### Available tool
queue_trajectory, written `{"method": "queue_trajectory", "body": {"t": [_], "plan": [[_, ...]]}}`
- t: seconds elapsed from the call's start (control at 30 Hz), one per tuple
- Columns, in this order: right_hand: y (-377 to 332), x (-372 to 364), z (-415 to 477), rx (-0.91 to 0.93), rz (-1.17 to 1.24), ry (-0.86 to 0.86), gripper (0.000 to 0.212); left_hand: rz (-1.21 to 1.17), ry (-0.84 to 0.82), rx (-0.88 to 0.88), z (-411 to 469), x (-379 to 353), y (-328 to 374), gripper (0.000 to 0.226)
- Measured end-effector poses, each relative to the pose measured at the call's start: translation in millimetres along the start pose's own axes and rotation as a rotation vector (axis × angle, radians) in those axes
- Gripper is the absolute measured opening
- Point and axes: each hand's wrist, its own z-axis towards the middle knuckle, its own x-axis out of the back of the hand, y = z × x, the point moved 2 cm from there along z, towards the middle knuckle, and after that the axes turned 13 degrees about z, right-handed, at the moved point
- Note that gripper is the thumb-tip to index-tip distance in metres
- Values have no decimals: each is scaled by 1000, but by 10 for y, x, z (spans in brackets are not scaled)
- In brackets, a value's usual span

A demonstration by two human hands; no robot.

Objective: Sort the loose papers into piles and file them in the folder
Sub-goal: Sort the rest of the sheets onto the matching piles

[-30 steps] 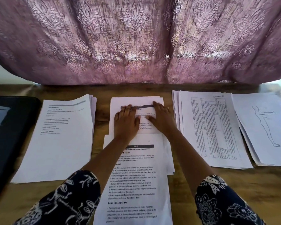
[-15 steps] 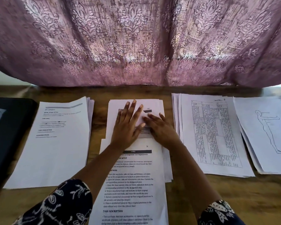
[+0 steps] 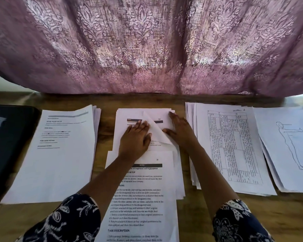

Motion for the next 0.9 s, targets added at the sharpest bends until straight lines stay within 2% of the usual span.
{"method": "queue_trajectory", "body": {"t": [0.17,0.3,0.37,0.47,0.53,0.57,0.73,0.8,0.9], "plan": [[2,0,6,21,5,16,77,-2,8,8,-6,27,11,66],[-120,46,-13,55,-89,42,68,12,-17,15,-4,27,9,69],[-221,42,-51,7,-96,114,64,7,-34,21,-9,9,-7,71],[-275,11,-124,-189,279,342,68,-10,-33,28,-4,9,-7,70],[-257,-15,-140,-299,521,405,66,-26,-33,38,-3,19,0,67],[-251,-21,-135,-311,552,416,61,-33,-33,43,-6,26,4,67],[-353,15,-189,-146,352,375,25,-60,-17,62,-10,60,12,69],[-374,26,-219,-61,233,368,23,-59,-14,59,-7,56,16,64],[-417,-22,-258,194,13,348,29,-73,12,55,-3,43,7,69]]}}
